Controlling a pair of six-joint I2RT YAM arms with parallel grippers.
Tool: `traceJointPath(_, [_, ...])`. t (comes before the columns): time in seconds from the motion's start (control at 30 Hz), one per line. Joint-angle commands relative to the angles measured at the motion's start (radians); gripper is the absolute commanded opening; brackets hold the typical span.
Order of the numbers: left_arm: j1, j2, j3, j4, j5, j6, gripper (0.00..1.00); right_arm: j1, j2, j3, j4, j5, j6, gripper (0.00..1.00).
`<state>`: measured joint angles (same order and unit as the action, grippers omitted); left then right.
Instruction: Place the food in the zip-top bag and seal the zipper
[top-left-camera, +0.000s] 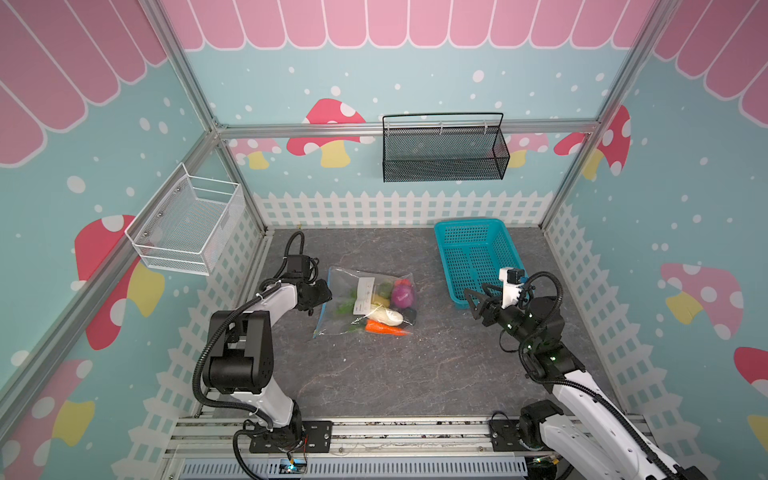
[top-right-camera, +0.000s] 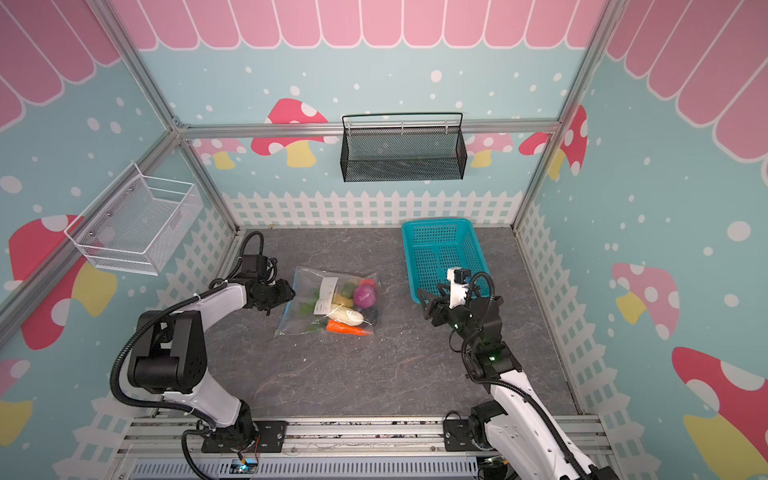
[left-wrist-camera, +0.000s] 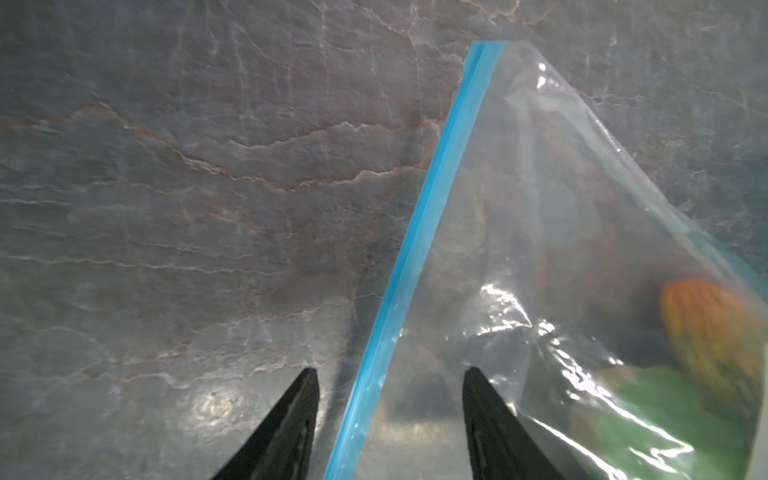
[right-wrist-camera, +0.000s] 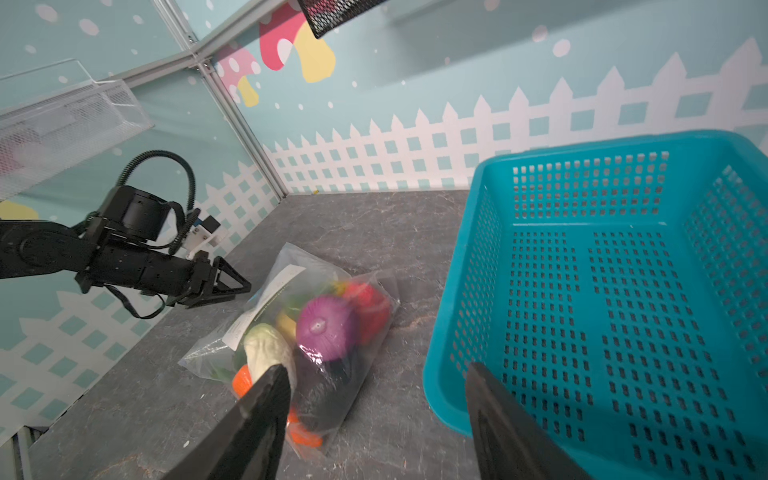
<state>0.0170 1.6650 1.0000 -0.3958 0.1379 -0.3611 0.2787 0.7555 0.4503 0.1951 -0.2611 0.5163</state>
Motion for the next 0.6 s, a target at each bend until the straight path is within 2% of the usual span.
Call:
traceJointPath(0.0, [0.004,-0.045,0.037,-0.014,-0.091,0.025,0.69,-0.019,-0.028,-0.017,-0.138,0.080,0.162,0.71])
traceJointPath(0.07, [0.002,-0.094,0.031,-0.018,-0.108,0.022,0.78,-0.040,-0.012,-0.002,-0.221,0.094,0.221,0.72])
traceJointPath(0.13, [-0.002,-0.152,0.018,-0.019,-0.116,0.014,0.97,-0.058,0.009,0.015,-0.291,0.088,0.272,0.75])
traceJointPath(0.17, [-0.008,-0.182,0.009,-0.021,-0.116,0.010,1.00,-0.064,0.019,0.022,-0.316,0.087,0.305,0.76])
traceJointPath(0.27, [-0.035,-0.268,-0.016,-0.024,-0.107,0.003,1.00,-0.087,0.034,-0.001,-0.308,0.059,0.388,0.82])
traceJointPath(0.37, [-0.062,-0.336,-0.045,-0.020,-0.105,0.005,1.00,-0.111,0.067,-0.027,-0.202,0.021,0.429,0.96])
traceJointPath(0.57, [-0.086,-0.405,-0.079,-0.012,-0.046,0.007,1.00,-0.117,0.241,0.024,-0.056,0.009,0.387,0.98])
